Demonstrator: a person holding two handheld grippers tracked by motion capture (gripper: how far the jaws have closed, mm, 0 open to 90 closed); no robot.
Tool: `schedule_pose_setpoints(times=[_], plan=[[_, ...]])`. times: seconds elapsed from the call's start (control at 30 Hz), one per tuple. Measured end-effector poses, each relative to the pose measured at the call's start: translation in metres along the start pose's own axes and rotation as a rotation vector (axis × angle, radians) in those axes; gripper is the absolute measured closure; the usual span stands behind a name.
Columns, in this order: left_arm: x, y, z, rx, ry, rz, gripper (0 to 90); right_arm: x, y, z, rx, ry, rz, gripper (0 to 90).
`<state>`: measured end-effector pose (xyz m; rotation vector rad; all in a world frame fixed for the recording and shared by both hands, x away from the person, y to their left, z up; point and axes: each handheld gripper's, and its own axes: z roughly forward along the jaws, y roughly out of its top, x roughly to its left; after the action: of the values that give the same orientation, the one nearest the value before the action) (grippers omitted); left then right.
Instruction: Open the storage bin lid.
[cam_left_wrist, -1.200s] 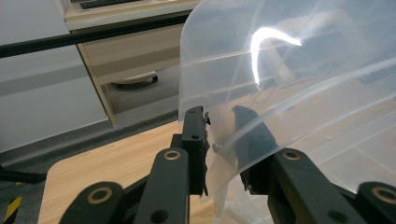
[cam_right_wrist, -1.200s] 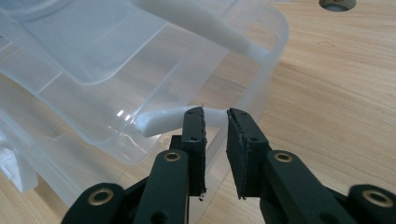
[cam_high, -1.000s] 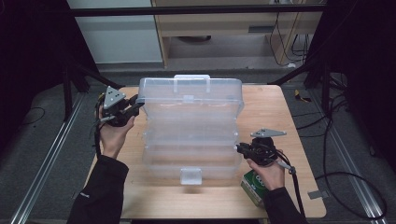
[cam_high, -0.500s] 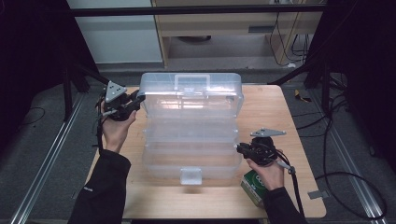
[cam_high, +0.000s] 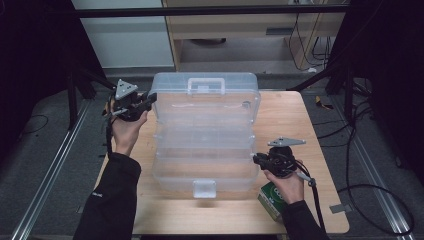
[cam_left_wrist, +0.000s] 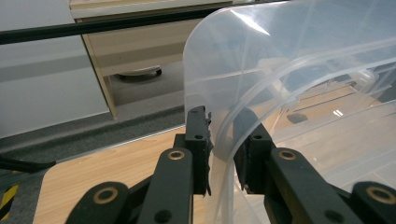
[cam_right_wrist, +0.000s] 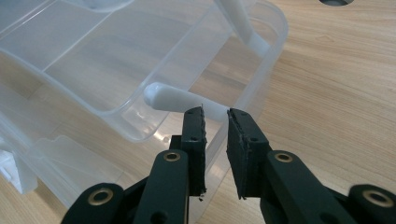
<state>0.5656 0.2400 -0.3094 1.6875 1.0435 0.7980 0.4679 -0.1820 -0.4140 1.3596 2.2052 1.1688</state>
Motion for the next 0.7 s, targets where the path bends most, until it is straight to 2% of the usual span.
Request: schedule_pose_setpoints(times=[0.3, 0.47, 0.7], plan=[[0.001, 0.004, 0.009, 0.005, 0.023, 0.004, 76.7, -0.001, 0.0, 0.0, -0.002, 0.004, -0.003, 76.8], [0.002, 0.006, 0.018, 0.0, 0.033, -0.014, 77.3, 0.0, 0.0, 0.0, 0.0, -0.001, -0.01, 76.7], [0.004, 0.01, 0.029, 0.011, 0.052, -0.007, 77.4, 0.0, 0.0, 0.001, 0.0, -0.002, -0.011, 76.3]])
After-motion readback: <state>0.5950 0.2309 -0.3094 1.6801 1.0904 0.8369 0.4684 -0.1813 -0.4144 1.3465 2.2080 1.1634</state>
